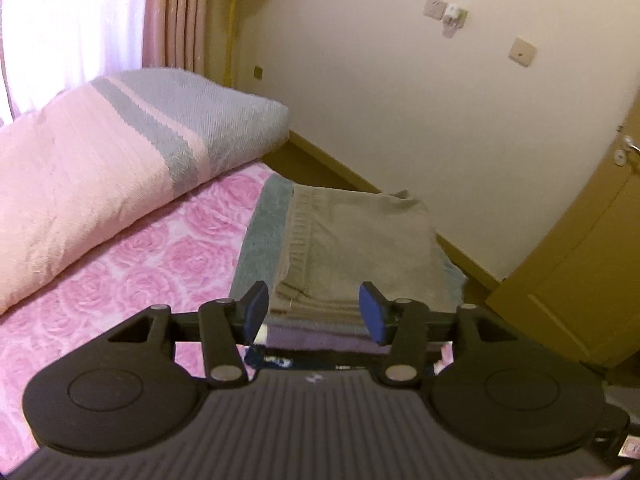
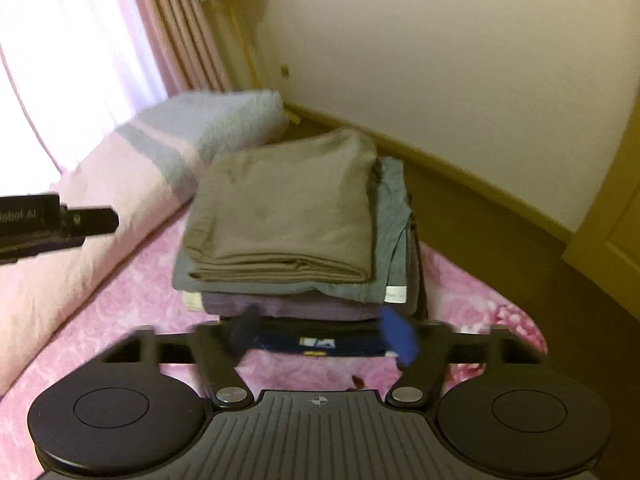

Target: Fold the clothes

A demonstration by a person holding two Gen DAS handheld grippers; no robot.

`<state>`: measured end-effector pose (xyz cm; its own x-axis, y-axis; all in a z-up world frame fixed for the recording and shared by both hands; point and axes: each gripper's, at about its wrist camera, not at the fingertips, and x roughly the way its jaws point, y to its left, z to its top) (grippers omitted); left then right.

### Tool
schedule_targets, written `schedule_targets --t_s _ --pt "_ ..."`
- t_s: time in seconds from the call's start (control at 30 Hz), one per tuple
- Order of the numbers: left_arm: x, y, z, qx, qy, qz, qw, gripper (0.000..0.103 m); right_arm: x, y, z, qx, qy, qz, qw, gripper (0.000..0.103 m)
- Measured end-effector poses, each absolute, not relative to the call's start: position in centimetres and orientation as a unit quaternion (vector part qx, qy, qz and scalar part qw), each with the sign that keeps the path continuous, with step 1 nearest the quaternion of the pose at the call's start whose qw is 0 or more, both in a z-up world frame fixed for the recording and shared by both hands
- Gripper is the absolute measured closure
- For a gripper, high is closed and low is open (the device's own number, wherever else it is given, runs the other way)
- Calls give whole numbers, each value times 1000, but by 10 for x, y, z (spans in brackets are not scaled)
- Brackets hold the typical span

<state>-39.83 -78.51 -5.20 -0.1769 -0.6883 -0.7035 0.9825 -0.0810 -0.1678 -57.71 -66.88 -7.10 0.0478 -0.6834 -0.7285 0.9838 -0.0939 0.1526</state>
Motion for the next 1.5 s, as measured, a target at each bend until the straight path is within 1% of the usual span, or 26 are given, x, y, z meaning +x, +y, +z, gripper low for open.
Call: schedule_targets --t_s 0.03,0.13,0.3,0.47,0.73,0.83,0.93,1.1,1.27,1.5 --pt "-398 -774 -46 231 314 -699 599 47 -573 -658 -65 342 214 -657 636 30" --pt "-395 -743 -32 233 301 -702 602 41 -559 -632 -47 332 202 -666 637 30" --pt "-392 -694 -15 244 281 -702 607 35 -534 -580 -25 318 188 -683 631 30" --pt "-390 -644 -5 264 258 -704 606 33 -518 -530 -19 320 179 -694 619 30" --pt "-381 -580 0 271 261 -715 589 30 -497 -465 -11 308 166 -721 598 30" --pt "-380 -564 3 273 250 -717 590 29 -491 -454 -8 299 180 -730 588 30" --pt "-375 -552 5 269 245 -720 591 29 -486 -442 -6 293 180 -734 585 30" --pt "-363 -537 -2 258 281 -726 572 29 -482 -429 -12 323 174 -714 596 30" --pt "-361 -526 -3 261 271 -723 579 30 -479 -425 -15 363 169 -699 593 30" --pt "-364 -521 -4 266 275 -710 592 30 -473 -424 -5 353 188 -697 595 30"
